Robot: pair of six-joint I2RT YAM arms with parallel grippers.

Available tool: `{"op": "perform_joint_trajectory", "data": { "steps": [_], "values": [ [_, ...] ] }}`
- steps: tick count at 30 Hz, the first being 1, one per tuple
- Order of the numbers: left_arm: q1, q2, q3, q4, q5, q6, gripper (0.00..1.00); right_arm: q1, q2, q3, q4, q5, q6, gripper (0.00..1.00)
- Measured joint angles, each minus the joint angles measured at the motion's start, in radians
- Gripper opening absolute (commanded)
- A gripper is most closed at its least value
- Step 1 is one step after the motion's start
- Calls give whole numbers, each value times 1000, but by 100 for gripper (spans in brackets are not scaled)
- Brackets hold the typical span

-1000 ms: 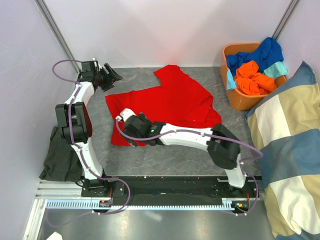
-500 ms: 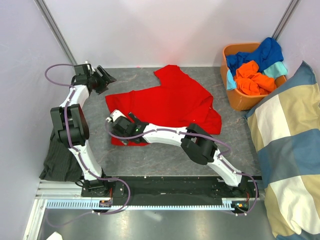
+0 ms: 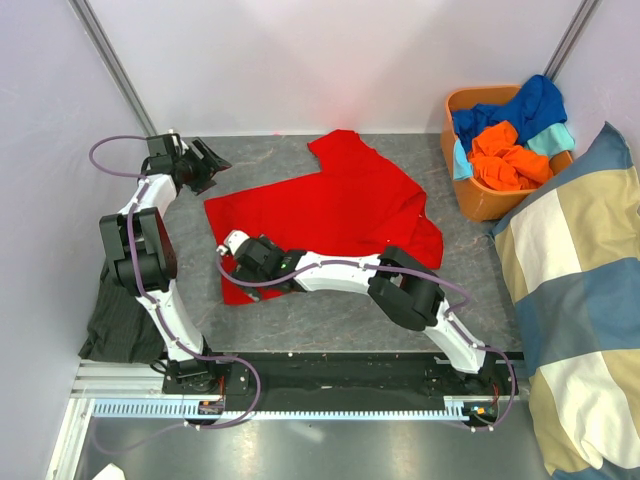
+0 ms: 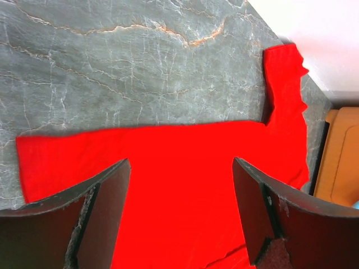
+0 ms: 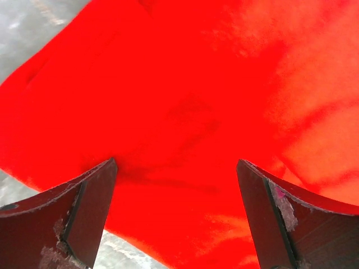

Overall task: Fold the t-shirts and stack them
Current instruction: Fold the flattened tshirt in 1/3 of the way

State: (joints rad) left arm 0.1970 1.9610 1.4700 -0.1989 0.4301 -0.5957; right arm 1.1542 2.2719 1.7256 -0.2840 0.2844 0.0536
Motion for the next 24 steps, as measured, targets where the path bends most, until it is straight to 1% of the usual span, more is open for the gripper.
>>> {"op": "perform_joint_trajectory", "data": {
  "steps": [8, 13, 16, 19, 24],
  "values": [
    [5, 0, -2, 1, 8, -3, 81, 24, -10, -23, 19, -115, -21, 98],
    [5, 0, -3, 1, 18, -3, 81, 55, -30, -51, 20, -139, -13, 98],
    [5, 0, -3, 4, 19, -3, 81, 65, -68, -91, 4, -106, -5, 98],
    [5, 0, -3, 13, 26, -3, 81, 71, -127, -114, -47, -44, -1, 98],
    [5, 0, -3, 27, 48, -3, 81, 51, -300, -114, -98, 87, 21, 98]
  ]
}}
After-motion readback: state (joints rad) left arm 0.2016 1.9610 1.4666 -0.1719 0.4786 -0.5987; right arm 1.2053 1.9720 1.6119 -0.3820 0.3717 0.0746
